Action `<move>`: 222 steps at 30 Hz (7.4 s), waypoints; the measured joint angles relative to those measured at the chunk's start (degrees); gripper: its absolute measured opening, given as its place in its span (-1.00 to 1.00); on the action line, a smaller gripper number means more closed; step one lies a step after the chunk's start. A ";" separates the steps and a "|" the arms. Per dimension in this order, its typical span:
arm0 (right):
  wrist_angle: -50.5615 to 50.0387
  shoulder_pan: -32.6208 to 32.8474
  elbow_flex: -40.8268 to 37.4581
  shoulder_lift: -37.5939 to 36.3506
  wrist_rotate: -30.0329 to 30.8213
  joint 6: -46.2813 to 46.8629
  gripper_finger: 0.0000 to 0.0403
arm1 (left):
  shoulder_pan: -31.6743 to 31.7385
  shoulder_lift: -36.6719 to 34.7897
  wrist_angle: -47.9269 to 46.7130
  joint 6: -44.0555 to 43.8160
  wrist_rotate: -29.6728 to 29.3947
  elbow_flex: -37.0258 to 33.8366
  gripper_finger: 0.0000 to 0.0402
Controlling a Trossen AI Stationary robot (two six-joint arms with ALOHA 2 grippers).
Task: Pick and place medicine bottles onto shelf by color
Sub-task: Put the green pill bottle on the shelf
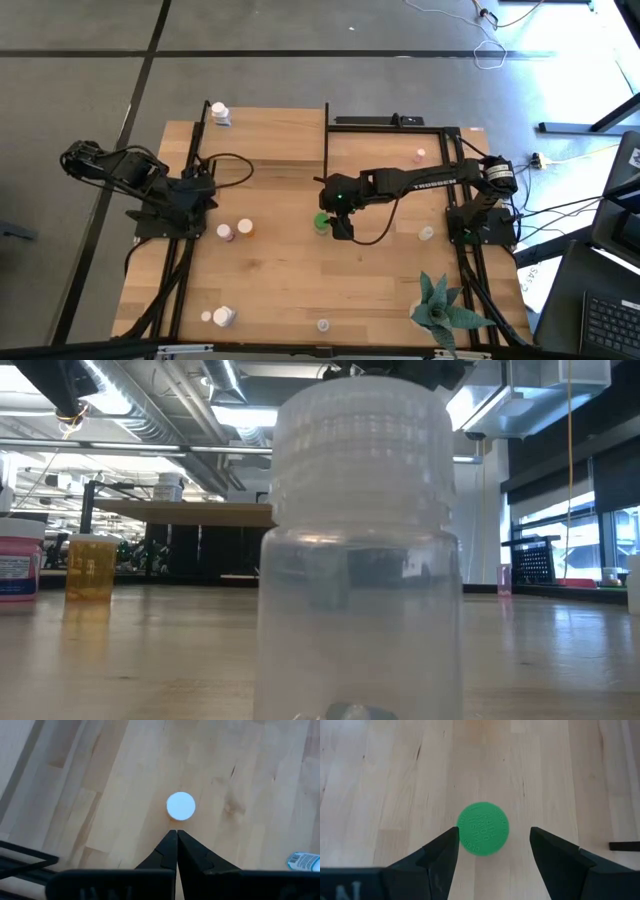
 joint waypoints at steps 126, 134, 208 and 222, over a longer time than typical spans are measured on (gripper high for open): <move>1.82 3.38 1.97 6.53 3.58 22.71 0.00 | -0.01 -0.01 0.00 0.00 0.07 0.00 -1.00; -5.95 3.19 13.22 6.54 2.79 20.77 0.00 | 0.00 -0.02 -0.02 0.00 0.07 0.00 -1.00; -14.80 -28.39 39.28 14.25 3.47 4.61 0.01 | 3.66 -0.02 21.49 11.45 -26.40 -0.02 -1.00; -16.04 -28.83 39.28 14.32 3.39 4.31 0.04 | 3.66 -0.02 21.49 11.54 -26.40 -0.02 -1.00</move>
